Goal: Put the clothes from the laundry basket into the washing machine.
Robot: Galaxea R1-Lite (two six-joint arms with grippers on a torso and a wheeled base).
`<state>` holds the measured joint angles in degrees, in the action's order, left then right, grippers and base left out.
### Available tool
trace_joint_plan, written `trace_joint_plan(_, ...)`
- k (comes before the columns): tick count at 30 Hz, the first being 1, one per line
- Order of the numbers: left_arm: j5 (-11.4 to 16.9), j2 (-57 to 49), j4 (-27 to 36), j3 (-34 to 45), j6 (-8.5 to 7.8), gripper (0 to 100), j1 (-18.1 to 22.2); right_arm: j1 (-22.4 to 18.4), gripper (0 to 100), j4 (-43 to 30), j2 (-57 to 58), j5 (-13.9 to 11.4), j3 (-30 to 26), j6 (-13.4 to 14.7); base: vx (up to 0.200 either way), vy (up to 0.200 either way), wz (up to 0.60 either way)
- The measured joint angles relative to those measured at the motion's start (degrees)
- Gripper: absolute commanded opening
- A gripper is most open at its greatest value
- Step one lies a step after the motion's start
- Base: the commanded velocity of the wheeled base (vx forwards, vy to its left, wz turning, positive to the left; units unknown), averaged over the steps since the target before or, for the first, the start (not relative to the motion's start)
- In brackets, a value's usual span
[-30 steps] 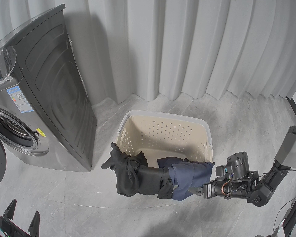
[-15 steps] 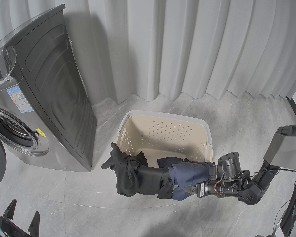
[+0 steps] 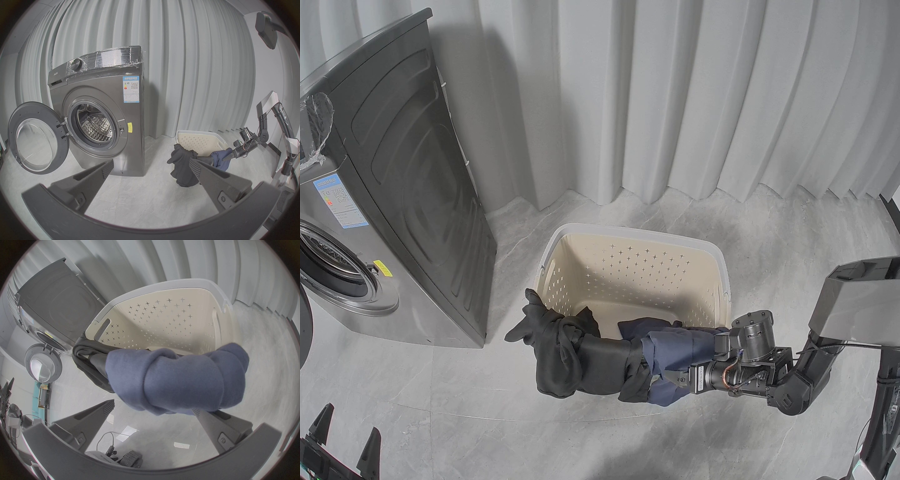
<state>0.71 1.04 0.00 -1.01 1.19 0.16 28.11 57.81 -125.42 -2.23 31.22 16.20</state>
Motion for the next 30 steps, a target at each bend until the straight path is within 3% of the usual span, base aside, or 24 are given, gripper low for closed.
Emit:
trace_joint_plan(11,0.0,0.0,0.0,0.0,0.06,100,0.0,-0.8,100,0.1,-2.0,0.8,3.3,-0.1,0.000,0.000,0.00)
trace_joint_plan(12,0.0,0.0,0.0,0.0,0.04,100,0.0,-0.8,0,0.1,-2.0,0.8,3.3,-0.1,0.000,0.000,0.00)
trace_joint_plan(23,0.0,0.0,0.0,0.0,0.09,100,0.0,-1.4,0,0.4,-2.0,0.8,2.9,-0.2,0.000,0.000,0.00)
trace_joint_plan(30,0.0,0.0,0.0,0.0,0.09,100,0.0,-0.9,0,0.4,1.6,0.8,-0.4,-0.5,0.000,0.000,0.00)
